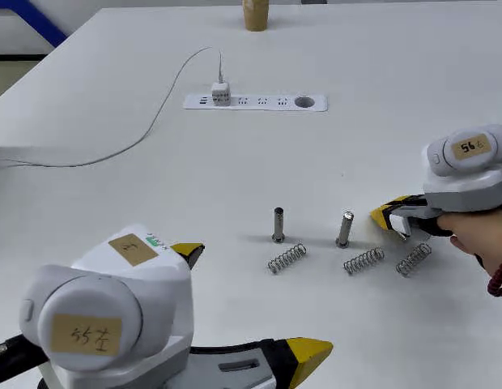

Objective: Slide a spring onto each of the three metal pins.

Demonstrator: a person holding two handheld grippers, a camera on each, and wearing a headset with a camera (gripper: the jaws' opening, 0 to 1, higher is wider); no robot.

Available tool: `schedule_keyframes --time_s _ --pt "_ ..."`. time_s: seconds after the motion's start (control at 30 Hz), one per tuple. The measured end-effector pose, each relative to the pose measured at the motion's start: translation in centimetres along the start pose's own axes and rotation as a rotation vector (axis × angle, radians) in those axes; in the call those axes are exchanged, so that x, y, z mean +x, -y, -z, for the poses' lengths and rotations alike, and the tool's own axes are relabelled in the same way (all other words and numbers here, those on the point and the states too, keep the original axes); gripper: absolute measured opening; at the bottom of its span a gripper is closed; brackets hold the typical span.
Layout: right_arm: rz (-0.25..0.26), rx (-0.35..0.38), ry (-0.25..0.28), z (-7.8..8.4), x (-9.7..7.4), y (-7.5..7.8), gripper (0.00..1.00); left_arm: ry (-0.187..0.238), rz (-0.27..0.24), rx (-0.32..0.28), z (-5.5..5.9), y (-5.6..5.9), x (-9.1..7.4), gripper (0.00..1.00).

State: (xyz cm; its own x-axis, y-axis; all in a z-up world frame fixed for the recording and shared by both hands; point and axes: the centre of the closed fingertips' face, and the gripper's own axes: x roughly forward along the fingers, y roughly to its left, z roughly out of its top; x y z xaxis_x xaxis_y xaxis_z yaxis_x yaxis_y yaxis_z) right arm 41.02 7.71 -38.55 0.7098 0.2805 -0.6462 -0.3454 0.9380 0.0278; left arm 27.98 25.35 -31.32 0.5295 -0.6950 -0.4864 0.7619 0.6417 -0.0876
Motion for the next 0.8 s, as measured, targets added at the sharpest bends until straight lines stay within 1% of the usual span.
schedule_keyframes --time_s 0.1,0.2,0.3,0.47,0.8 --pt "0.005 -0.001 0.018 -0.5 -0.5 0.0 0.09 0.002 0.001 -0.001 -0.1 0.0 0.0 1.0" --pt "0.012 0.022 0.033 -0.8 -1.1 0.1 0.09 0.0 0.002 0.003 0.0 0.1 0.0 1.0" --pt "0.022 0.027 0.044 -0.9 -1.6 0.1 0.09 -0.003 0.004 0.001 0.0 0.2 0.0 1.0" --pt "0.029 0.028 0.055 -1.0 -2.4 0.1 0.09 0.011 0.004 -0.002 -0.3 0.3 -0.1 1.0" --pt "0.044 0.03 0.068 -0.9 -3.9 0.2 0.08 0.012 -0.004 0.005 -0.4 0.1 -0.3 1.0"
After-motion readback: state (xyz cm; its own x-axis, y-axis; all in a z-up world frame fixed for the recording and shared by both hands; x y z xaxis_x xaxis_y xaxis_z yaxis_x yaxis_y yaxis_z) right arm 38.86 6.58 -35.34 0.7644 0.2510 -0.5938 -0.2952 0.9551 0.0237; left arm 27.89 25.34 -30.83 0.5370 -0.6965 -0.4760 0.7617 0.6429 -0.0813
